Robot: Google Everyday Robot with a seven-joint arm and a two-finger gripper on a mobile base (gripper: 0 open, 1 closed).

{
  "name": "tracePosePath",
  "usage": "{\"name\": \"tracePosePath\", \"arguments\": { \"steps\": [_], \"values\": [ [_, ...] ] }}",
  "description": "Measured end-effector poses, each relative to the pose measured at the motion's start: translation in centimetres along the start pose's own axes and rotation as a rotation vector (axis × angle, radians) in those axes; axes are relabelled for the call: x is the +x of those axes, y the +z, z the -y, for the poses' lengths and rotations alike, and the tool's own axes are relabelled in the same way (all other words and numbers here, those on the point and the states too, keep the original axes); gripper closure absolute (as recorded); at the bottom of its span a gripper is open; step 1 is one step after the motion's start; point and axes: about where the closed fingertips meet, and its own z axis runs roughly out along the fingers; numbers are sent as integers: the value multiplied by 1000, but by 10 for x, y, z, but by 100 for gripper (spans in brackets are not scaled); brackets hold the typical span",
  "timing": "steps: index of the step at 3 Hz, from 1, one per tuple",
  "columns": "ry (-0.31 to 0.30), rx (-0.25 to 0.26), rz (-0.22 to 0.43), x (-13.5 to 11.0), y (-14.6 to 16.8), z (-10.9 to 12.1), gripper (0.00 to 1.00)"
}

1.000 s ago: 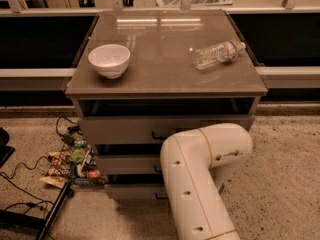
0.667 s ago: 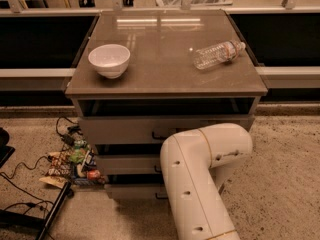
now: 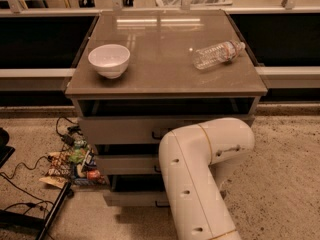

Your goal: Open bottom drawer

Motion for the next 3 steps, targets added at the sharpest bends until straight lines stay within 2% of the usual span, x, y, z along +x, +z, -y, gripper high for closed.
{"name": "tracePosePath", "arguments": {
  "steps": [2,3],
  "values": [
    [0,0,0,0,-3,0,4],
    [0,-1,0,0,-3,0,0]
  ]
}}
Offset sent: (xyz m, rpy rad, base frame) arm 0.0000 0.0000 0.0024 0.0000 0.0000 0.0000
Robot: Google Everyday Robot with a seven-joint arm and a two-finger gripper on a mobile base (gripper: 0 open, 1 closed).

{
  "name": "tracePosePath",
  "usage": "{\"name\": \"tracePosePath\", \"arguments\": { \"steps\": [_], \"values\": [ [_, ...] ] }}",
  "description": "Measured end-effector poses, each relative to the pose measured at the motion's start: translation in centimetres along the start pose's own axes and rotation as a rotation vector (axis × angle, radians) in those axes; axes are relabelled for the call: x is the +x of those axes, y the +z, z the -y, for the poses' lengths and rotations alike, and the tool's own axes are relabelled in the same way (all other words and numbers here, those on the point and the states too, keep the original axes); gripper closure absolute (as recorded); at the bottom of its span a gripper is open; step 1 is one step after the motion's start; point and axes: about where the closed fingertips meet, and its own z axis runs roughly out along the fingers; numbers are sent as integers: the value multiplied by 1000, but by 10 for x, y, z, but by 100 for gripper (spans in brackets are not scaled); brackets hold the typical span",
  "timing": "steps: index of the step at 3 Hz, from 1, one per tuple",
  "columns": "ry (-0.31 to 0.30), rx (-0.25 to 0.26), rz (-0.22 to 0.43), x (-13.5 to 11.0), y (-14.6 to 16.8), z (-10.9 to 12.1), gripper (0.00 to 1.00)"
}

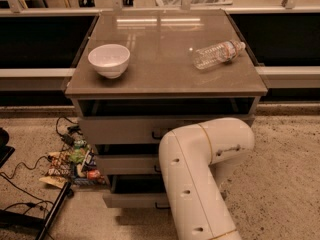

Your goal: Open bottom drawer

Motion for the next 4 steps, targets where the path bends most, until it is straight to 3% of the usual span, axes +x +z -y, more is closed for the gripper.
{"name": "tracePosePath", "arguments": {
  "steps": [2,3,4],
  "values": [
    [4,-16,1,-1,2,-7,0],
    [20,-75,-21,-6,3,-31,16],
    [33,-127,-67,-12,-20,-47,39]
  ]
}}
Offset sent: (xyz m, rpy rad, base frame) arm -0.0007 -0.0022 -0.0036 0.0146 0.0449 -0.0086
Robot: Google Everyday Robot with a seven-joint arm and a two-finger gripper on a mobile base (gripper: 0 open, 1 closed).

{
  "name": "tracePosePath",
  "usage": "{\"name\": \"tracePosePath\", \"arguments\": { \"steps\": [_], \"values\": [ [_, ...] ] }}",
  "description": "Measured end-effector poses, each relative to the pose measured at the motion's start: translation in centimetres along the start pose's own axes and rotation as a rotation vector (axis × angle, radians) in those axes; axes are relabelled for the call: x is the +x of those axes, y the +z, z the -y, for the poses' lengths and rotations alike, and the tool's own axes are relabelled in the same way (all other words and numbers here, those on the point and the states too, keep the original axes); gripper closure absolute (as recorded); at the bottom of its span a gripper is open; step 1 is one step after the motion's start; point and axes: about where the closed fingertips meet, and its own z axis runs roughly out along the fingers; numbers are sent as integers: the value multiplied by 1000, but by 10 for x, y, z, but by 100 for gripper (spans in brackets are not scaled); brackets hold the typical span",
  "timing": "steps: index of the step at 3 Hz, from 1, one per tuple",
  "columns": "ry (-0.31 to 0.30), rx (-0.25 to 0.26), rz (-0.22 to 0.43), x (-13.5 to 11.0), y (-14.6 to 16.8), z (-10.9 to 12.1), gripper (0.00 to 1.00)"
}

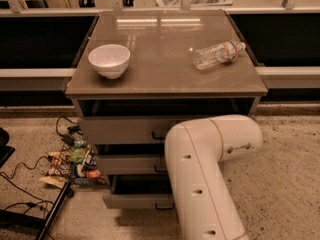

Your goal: Open bottom drawer

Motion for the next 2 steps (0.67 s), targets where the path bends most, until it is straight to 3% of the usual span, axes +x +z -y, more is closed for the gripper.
{"name": "tracePosePath", "arguments": {
  "steps": [2],
  "values": [
    [51,-91,-79,6,-34,-43,86]
  ]
}}
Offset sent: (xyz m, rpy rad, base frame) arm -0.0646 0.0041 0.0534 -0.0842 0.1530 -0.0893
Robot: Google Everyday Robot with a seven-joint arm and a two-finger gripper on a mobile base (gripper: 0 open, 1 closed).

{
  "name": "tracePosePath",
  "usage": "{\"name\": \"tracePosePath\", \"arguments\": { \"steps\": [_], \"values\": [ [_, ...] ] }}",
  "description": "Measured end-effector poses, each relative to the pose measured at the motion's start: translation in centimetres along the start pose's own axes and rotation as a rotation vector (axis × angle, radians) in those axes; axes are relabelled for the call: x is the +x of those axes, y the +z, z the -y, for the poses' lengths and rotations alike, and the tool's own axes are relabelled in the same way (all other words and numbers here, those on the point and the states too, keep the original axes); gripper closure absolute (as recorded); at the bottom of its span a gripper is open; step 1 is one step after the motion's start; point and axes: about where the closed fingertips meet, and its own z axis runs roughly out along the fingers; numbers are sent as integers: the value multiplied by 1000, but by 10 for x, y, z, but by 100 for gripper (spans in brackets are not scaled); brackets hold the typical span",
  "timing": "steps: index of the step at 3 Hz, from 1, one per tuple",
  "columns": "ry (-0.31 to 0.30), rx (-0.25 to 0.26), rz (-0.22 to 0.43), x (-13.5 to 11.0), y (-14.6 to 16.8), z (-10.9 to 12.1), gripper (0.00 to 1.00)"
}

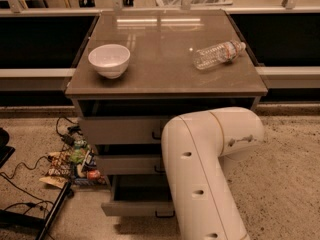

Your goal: Open bottom drawer

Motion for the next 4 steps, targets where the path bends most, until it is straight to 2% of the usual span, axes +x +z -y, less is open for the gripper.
{"name": "tracePosePath", "arguments": {
  "steps": [1,2,3,4],
  "values": [
    [0,-2,-1,1,1,-1,84],
    [-30,67,67,3,1,14,52],
    [-68,145,166,0,-1,37,29],
    [-74,187,258,-3,5,43,6]
  ]
}}
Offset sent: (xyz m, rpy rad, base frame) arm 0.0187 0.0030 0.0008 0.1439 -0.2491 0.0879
